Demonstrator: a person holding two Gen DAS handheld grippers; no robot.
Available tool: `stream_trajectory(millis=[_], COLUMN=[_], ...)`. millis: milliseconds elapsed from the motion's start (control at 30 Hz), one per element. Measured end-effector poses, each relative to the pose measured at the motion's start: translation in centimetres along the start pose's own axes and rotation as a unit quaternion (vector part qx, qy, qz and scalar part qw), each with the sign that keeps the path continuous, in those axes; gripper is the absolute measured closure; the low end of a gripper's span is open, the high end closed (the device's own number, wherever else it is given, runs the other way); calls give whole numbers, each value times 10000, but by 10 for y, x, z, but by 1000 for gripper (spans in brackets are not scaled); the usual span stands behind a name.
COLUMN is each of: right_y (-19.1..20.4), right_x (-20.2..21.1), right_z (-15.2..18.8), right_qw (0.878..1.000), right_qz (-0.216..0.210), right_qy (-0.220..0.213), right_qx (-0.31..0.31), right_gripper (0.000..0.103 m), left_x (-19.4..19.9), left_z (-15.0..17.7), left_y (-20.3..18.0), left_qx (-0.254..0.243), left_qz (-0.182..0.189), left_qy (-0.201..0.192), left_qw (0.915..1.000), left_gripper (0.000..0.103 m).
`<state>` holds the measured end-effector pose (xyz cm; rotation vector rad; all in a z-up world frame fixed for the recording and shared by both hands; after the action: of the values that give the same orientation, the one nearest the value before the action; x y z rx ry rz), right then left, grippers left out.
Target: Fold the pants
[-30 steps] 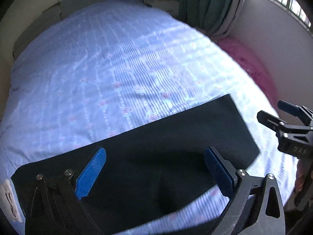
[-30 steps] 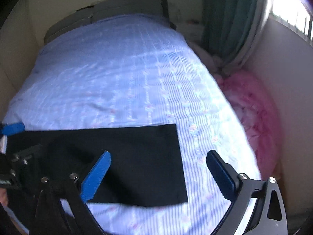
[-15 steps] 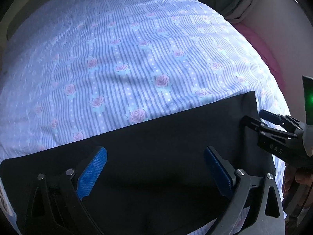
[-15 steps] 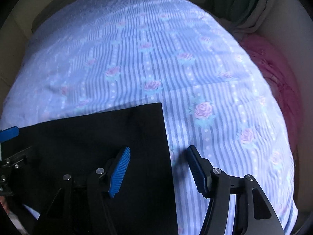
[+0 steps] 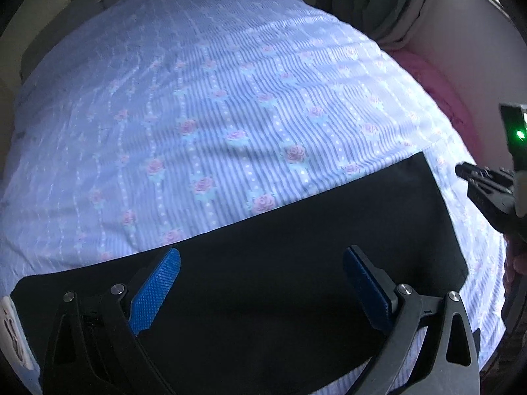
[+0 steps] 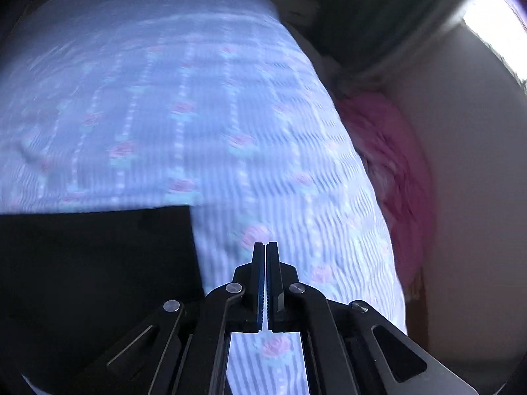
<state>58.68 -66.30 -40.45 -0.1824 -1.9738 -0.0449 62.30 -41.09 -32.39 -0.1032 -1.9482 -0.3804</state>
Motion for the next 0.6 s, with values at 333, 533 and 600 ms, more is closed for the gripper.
stream_trajectory(millis=[333,533,600], right_y=[76,172,201], right_x=[171,257,273], right_z=[49,94,111], right_qw=[9915,9807,9781], right_qz=[-711,-1280,-1402], right_qy=[-1077,-1322,-1336], right_qx=[176,654,759], right_gripper=[41,37,37], left_x=[99,159,178], left_z=[60,136,169], left_y=[70,145,181], left_qx=[387,755,920], left_qz=[306,441,415], left_qy=[-605,-796,-904], left_qw=[9970,9930,9908], left_gripper=[3,2,2])
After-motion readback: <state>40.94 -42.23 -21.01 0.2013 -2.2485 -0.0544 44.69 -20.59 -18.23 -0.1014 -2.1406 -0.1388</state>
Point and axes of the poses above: each gripper's, at about its wrist camera, not at the fingertips, and x roughly against the way its jaws point, y to its left, z to its underside, the point moved 3 cm from there along -x, roughly the way its jaws point, and after that the axes turned 10 degrees about -z, right-handed, at the moved point
